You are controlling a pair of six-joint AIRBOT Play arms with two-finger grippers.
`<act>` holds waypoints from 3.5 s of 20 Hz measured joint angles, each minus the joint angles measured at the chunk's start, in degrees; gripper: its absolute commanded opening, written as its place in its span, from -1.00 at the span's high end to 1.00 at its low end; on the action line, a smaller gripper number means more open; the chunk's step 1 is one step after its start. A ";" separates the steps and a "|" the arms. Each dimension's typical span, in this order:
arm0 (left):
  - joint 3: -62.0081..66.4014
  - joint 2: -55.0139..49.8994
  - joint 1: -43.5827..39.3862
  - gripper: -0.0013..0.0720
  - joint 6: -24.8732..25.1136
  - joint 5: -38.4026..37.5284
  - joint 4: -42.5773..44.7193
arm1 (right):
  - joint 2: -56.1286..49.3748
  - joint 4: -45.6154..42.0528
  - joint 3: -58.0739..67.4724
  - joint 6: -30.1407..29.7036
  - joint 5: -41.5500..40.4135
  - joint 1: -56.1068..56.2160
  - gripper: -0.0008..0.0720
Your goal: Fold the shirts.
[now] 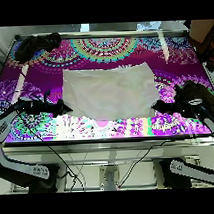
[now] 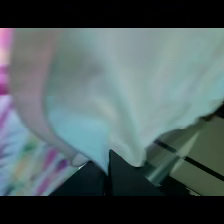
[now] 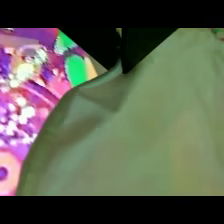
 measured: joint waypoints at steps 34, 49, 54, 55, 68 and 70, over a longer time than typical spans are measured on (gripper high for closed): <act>66.66 32.79 -0.07 0.94 -22.47 -5.86 11.37 | 27.12 -24.04 65.57 15.32 21.46 -8.59 0.93; 57.35 2.27 -1.73 0.94 -20.11 0.11 15.65 | -7.56 -18.08 60.22 19.85 12.66 -2.99 0.92; 57.31 -8.83 -1.88 0.94 -18.71 8.59 16.00 | -18.91 -19.34 59.34 19.58 -1.53 3.21 0.92; 57.31 -10.34 -1.90 0.94 -18.45 10.40 15.96 | -20.76 -19.98 59.30 19.56 -4.26 4.31 0.92; 57.29 -20.81 -1.90 0.94 -19.78 12.94 20.04 | -32.89 -24.48 59.19 21.07 -10.97 8.37 0.92; 57.29 -21.29 -1.90 0.94 -21.33 10.27 23.28 | -33.42 -25.81 59.17 21.16 -8.61 8.37 0.92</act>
